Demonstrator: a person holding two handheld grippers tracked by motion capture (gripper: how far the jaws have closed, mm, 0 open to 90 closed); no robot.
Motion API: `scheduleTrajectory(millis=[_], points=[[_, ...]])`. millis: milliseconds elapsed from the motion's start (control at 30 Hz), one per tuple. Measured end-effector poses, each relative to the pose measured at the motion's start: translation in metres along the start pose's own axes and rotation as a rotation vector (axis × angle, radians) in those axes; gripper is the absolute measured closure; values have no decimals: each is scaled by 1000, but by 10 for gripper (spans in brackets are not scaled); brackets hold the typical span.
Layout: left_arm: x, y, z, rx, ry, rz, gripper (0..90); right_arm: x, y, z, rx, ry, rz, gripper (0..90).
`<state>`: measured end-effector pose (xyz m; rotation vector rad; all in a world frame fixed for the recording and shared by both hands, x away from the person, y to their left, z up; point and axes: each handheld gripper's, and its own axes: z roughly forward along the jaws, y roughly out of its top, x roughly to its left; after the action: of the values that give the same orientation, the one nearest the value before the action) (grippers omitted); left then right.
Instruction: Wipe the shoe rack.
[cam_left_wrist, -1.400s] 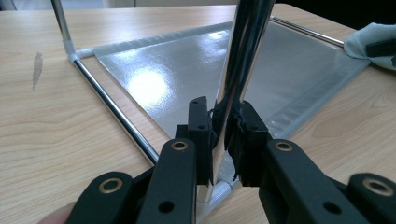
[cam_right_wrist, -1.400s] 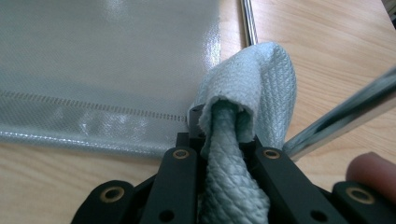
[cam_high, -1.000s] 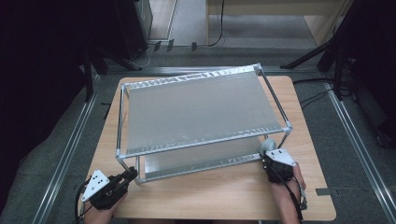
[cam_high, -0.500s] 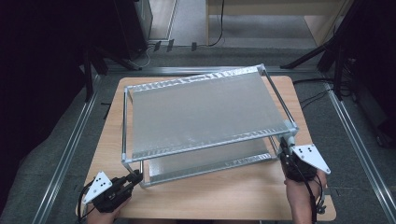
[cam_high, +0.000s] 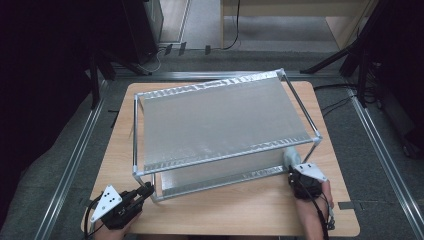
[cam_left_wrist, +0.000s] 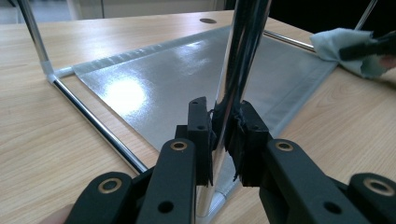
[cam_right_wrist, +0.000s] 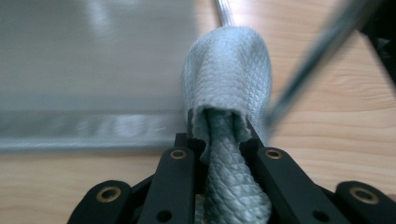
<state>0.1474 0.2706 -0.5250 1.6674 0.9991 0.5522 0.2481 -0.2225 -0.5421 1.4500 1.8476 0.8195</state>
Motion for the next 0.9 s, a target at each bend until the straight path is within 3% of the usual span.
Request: scheduleTrajectory(millis=[100, 167, 233, 300, 367, 567, 733, 833, 900], points=[[0, 0, 0, 0, 3, -2, 800, 26, -2, -1, -1, 26, -51, 826], [0, 0, 0, -1, 2, -9, 799, 41, -1, -3, -3, 75, -86, 824], [0, 0, 0, -1, 1, -8, 799, 51, 0, -5, -6, 117, -119, 821], [0, 0, 0, -2, 0, -7, 799, 53, 1, -5, -6, 107, -157, 818], [0, 0, 0, -2, -1, -6, 799, 43, 2, -5, -9, 100, -124, 817], [1, 0, 0, -2, -2, -9, 798, -7, 0, -14, -24, 15, 65, 834], [1, 0, 0, -2, -4, -11, 798, -22, 13, -38, -108, -24, 118, 837], [1, -1, 0, -4, -6, -15, 798, -22, 23, -59, -174, -65, 89, 834], [1, -1, 0, -4, -8, -19, 797, -21, 28, -71, -222, -65, 81, 833]])
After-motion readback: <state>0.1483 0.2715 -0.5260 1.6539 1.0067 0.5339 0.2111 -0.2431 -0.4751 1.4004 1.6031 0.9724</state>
